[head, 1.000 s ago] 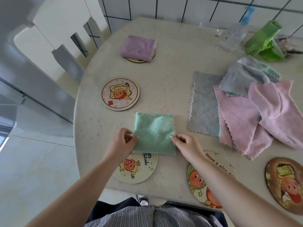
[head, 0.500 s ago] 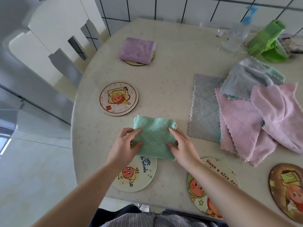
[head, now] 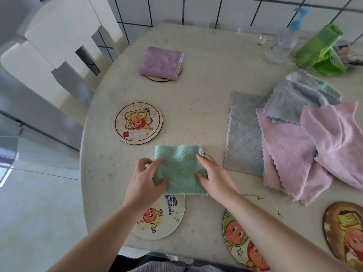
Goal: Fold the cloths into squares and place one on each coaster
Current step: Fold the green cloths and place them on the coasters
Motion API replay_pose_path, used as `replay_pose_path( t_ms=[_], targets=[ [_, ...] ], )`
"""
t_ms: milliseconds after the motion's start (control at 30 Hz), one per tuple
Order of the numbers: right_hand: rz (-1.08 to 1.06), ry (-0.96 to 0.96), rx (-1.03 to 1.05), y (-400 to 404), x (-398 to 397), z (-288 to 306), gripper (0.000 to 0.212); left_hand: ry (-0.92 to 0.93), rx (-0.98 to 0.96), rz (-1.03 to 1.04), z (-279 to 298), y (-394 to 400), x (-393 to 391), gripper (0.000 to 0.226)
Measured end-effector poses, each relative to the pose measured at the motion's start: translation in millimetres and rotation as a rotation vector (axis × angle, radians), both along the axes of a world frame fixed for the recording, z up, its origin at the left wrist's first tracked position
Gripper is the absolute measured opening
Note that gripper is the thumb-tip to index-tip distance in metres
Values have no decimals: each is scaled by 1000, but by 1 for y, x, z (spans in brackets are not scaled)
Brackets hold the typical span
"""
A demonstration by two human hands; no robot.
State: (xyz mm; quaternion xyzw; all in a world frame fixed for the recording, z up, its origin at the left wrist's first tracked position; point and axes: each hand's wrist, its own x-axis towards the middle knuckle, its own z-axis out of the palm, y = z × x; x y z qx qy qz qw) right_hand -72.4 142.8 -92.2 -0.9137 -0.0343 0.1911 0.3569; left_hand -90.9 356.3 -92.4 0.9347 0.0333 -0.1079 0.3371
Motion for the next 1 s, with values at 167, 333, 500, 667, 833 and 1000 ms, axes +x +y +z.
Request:
replay_pose_path(
  t_ms=[167,333,500,667,833,1000],
  targets=[
    [94,-316,-301,9,2,12,56,-321,356,-355,3,-10,14,49],
    [334,-158,-453,20,4,-5,66,-145,478,-523,-13,-19,27,58],
    [310,-142,-523,4,1,-14,78,-65,518,-506,-16,-15,30,65],
    [201,-158,-394,-1,1,1,70,-58,306,-283,-7,-5,23,68],
    [-357,59,46,0,-3,15,54,29,70,134,4,13,12,53],
    [-628,306,276,10,2,21,37,189,-190,99,11,4,15,47]
  ],
)
